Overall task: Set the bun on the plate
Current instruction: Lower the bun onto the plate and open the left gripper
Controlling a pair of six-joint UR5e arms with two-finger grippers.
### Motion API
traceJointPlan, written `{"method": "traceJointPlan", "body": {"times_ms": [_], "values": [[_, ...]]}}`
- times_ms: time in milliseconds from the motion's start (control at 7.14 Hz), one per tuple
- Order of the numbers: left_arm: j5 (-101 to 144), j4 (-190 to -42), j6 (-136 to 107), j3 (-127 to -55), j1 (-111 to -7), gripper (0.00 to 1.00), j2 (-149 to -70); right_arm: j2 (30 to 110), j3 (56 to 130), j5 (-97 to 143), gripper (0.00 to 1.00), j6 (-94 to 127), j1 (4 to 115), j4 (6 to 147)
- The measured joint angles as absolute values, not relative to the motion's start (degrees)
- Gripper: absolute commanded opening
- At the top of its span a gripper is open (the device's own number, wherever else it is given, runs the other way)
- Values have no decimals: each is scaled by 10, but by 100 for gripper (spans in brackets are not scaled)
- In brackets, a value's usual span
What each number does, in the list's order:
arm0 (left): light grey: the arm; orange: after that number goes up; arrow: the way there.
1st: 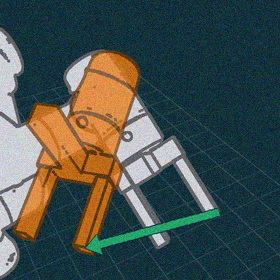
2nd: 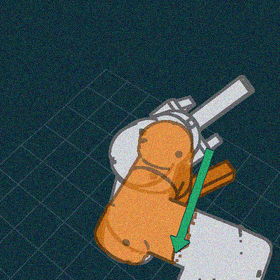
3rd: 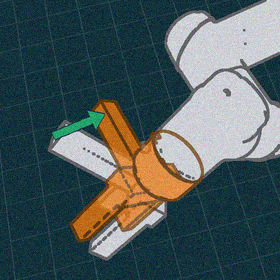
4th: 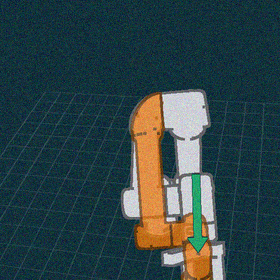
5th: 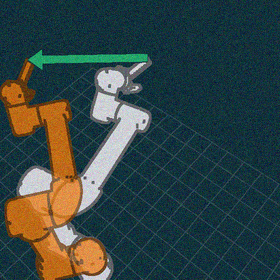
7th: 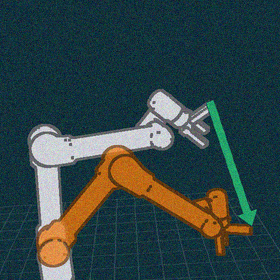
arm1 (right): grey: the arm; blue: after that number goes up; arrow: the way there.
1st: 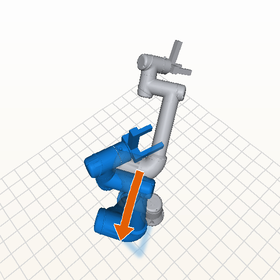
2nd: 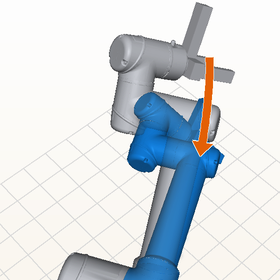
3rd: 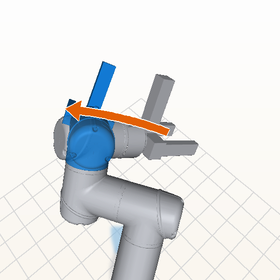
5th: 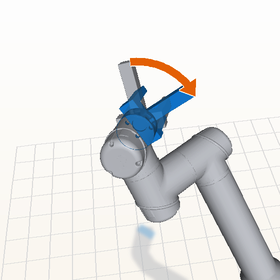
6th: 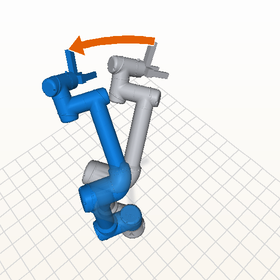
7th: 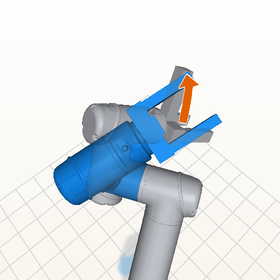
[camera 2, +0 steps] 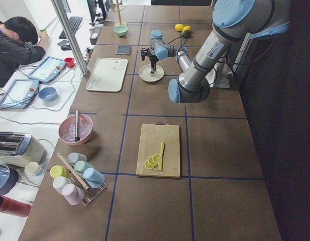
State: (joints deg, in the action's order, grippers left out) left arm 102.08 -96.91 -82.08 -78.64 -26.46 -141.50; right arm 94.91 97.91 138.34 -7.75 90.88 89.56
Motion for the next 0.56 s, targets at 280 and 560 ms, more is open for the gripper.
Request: {"method": "traceJointPlan", "body": {"times_ms": [280, 560], "values": [[1020, -973, -817, -784, -265, 90, -1414, 949, 979, 1383, 100, -77, 909, 896], [1020, -972, -812, -786, -265, 100, -1413, 949, 979, 1383, 100, -77, 909, 896]]}}
